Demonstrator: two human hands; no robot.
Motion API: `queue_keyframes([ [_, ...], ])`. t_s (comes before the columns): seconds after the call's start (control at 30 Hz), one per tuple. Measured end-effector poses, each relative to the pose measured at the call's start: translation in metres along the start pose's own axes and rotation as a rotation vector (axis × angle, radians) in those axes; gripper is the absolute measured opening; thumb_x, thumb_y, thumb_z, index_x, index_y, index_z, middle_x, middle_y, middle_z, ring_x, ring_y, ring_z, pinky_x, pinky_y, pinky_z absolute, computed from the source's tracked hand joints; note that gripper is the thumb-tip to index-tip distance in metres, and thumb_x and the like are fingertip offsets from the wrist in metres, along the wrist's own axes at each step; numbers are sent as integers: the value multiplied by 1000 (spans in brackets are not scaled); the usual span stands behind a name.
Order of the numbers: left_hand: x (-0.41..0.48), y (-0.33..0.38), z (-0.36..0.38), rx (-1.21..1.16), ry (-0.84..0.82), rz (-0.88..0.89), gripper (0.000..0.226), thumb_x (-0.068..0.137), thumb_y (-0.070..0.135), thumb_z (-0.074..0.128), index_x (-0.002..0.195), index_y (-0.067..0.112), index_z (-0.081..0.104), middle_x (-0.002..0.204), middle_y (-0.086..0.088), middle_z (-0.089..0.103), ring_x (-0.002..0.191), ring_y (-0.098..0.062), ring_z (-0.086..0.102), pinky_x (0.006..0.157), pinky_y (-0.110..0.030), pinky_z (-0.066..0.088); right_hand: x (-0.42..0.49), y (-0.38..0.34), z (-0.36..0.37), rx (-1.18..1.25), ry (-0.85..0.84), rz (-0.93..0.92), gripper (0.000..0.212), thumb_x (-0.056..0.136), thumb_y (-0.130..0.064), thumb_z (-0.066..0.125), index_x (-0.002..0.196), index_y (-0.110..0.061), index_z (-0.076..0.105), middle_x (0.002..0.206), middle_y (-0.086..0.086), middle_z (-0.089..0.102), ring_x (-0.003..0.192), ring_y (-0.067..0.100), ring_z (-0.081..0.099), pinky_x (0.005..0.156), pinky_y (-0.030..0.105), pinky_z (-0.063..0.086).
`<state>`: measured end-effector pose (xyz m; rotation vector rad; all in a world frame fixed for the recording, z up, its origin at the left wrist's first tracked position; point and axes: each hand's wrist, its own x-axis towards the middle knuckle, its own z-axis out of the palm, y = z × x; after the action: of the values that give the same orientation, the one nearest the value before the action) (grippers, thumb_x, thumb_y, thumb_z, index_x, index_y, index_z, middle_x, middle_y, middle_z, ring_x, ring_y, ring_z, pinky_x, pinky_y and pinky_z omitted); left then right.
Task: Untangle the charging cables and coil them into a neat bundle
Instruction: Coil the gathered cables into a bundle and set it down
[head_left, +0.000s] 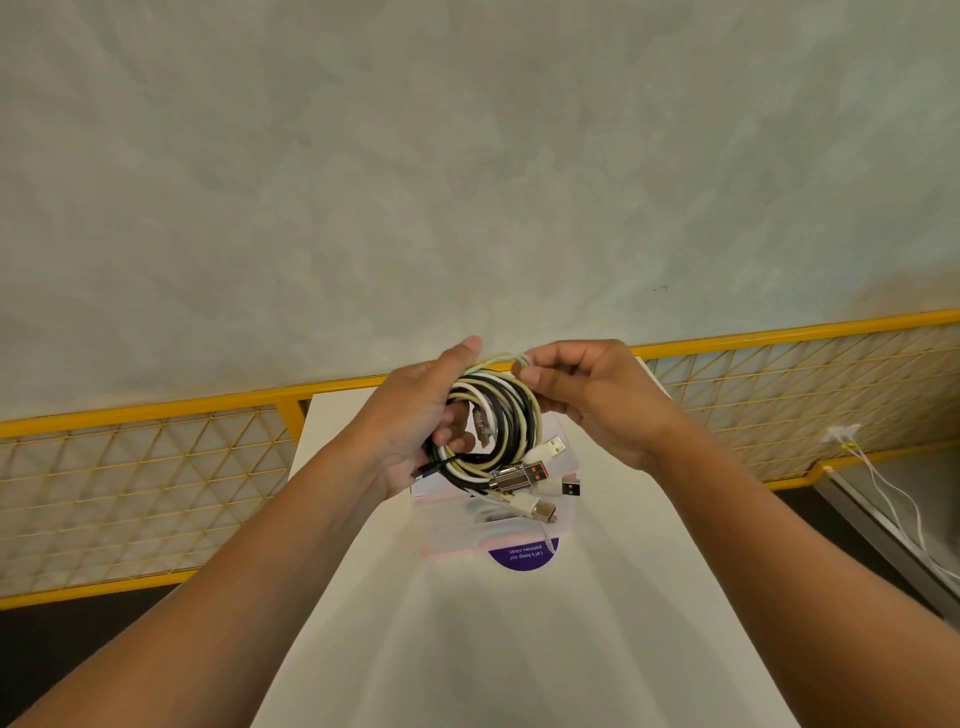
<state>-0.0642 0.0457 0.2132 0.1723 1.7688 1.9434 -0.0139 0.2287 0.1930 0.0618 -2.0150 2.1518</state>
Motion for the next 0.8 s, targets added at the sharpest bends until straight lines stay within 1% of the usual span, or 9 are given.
queue_keyframes([
  [0.17,0,1,2,4,-8,11,42,91,49,65,66,16,58,43,1,34,39,-12,25,51,-26,30,0,-4,8,242,-5,60,15,80,-5,68,93,-2,73,86,10,75,78,18,70,77,27,60],
  [0.37,-2,4,0,15,-34,-4,43,89,51,66,67,16,53,44,1,31,39,-13,24,48,-24,30,-2,-4,9,355,-36,98,16,79,-3,64,80,-8,80,86,9,75,78,17,72,74,26,61],
  [0.47,-5,6,3,14,-40,4,43,90,50,66,67,16,53,43,1,32,38,-12,24,47,-24,30,-1,-4,8,379,-53,103,15,78,-3,64,80,-6,79,86,9,75,77,17,72,71,26,61],
  [0.57,-7,7,5,55,-29,27,43,91,51,64,67,16,57,44,2,34,39,-11,25,48,-24,28,-1,-4,6,374,-97,150,14,84,4,60,85,-2,73,81,10,74,70,16,71,62,25,59],
  [0.63,-7,7,7,66,-26,41,44,91,51,63,63,18,57,45,1,35,40,-11,25,47,-23,28,-3,-1,8,274,-143,195,20,91,11,53,92,-3,68,77,10,70,60,15,68,53,24,56],
  [0.67,-7,8,8,69,-26,49,46,91,51,63,58,20,56,45,1,35,40,-12,26,46,-23,28,-3,2,9,219,-159,216,23,93,13,52,96,-4,66,78,11,68,58,16,66,50,24,56],
  [0.7,-7,8,10,82,-23,57,50,91,51,63,52,21,56,45,1,36,40,-12,26,45,-22,29,-3,4,10,184,-168,238,24,93,14,51,100,-4,65,83,15,65,60,18,64,49,24,56],
  [0.77,-8,8,11,114,-26,67,57,92,51,62,44,22,54,45,1,36,39,-12,27,44,-21,30,-1,8,9,180,-189,273,24,91,13,55,114,7,59,98,25,59,71,24,61,57,28,57],
  [0.8,-8,8,11,123,-32,67,59,92,51,62,42,22,54,45,1,36,39,-12,27,43,-20,30,0,10,8,200,-205,291,35,88,11,58,122,13,53,105,28,56,75,27,61,60,31,59],
])
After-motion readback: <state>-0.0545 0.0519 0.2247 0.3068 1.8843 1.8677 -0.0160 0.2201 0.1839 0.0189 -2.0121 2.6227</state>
